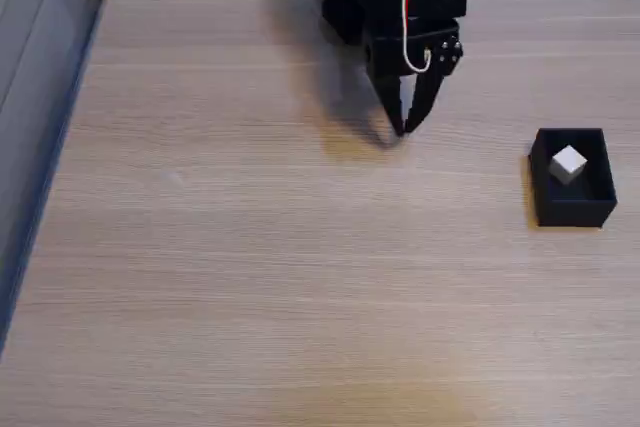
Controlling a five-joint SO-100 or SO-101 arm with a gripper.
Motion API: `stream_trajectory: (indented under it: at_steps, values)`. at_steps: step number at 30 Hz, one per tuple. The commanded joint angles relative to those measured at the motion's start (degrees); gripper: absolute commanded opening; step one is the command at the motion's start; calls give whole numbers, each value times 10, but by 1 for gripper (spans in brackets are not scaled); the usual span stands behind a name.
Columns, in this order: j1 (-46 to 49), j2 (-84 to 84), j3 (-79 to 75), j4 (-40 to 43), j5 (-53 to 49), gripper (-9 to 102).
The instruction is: Pick a white block and place it in the black box.
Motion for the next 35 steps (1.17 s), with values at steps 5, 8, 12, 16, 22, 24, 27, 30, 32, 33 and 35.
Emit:
stream_trajectory:
  at_steps: [5,8,12,16,22,24,27,30,32,33,35]
  values:
    - [48,230,162,57,-5,0]
    - [62,296,210,89,13,0]
    - [89,368,256,125,-8,0]
    - [77,412,256,196,-2,0]
    - [68,456,257,232,19,0]
    - [69,456,257,233,17,0]
    - [69,456,257,233,17,0]
    - [69,456,257,233,16,0]
    - [71,456,257,233,15,0]
    - [71,456,257,233,14,0]
    - [71,456,257,233,12,0]
